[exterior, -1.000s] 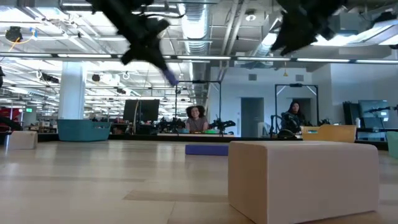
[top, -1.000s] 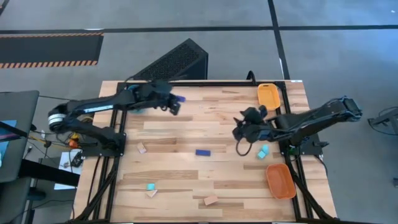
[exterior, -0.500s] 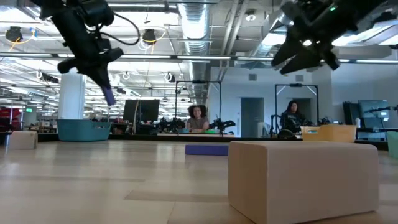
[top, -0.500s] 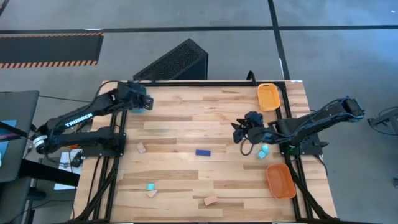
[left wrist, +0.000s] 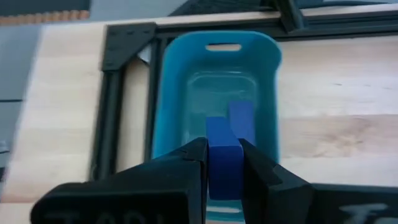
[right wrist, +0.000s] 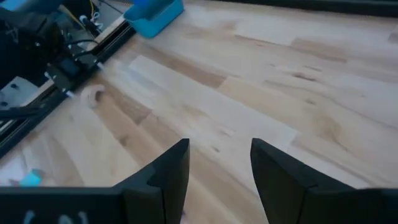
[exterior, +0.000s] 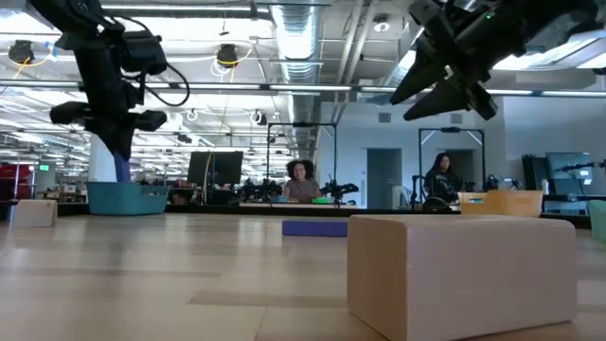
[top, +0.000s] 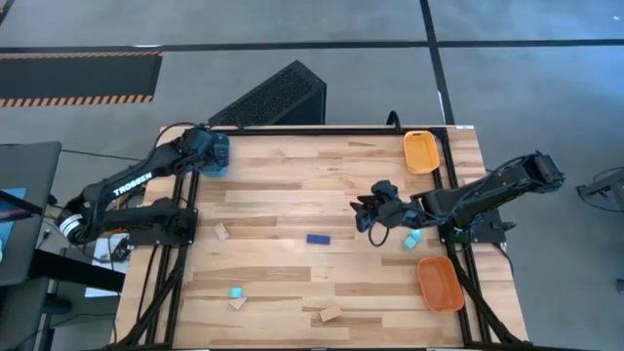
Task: Sort & place blocks by color
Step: Put the right blue block into the blue bin, then put the blue block into the blue bin
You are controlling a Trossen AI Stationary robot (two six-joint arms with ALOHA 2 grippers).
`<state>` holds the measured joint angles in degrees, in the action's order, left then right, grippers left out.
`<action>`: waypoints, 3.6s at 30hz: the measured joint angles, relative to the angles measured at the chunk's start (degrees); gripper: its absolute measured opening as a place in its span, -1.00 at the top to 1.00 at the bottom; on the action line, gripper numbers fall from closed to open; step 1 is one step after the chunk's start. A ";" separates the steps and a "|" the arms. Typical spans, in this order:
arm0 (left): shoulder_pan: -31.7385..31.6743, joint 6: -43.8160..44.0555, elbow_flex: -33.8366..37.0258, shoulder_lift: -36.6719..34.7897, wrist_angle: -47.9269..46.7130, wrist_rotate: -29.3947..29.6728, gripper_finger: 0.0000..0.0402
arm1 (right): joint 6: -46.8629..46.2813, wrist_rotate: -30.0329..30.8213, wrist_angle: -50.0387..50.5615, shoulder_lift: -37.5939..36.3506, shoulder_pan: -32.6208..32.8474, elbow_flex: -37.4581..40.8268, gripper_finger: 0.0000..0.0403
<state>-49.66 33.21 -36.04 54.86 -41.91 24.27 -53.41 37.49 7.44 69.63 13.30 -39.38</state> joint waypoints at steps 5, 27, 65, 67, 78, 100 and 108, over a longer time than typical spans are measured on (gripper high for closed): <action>-1.43 -2.18 1.38 0.01 2.05 -3.90 0.84 | -0.22 -0.25 1.58 0.00 0.88 0.00 0.04; -1.30 -10.90 -1.86 -2.03 -0.61 -12.18 0.22 | 2.54 -16.72 5.50 -6.07 -6.21 -0.07 0.05; 49.96 -20.90 -4.82 3.25 39.40 -21.13 0.21 | -49.92 -24.99 50.60 5.69 27.83 -13.21 0.17; 54.10 -20.18 -4.80 6.76 41.32 -18.17 0.21 | -49.96 -25.45 50.70 6.44 29.03 -12.91 0.15; 65.17 -11.43 -4.80 22.52 66.70 -4.82 0.21 | -39.29 -29.22 43.33 8.73 28.70 -12.87 -0.17; 75.37 -0.47 -4.80 30.37 62.36 8.16 0.22 | -7.94 -26.18 27.98 9.97 13.20 -7.87 -0.19; 76.51 -0.33 -4.82 21.16 45.79 8.01 0.22 | 16.55 -30.39 9.55 21.22 -1.46 -12.29 -0.19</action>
<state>26.85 32.88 -40.86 76.02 3.88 32.28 -36.86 7.10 16.99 90.84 11.84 -51.66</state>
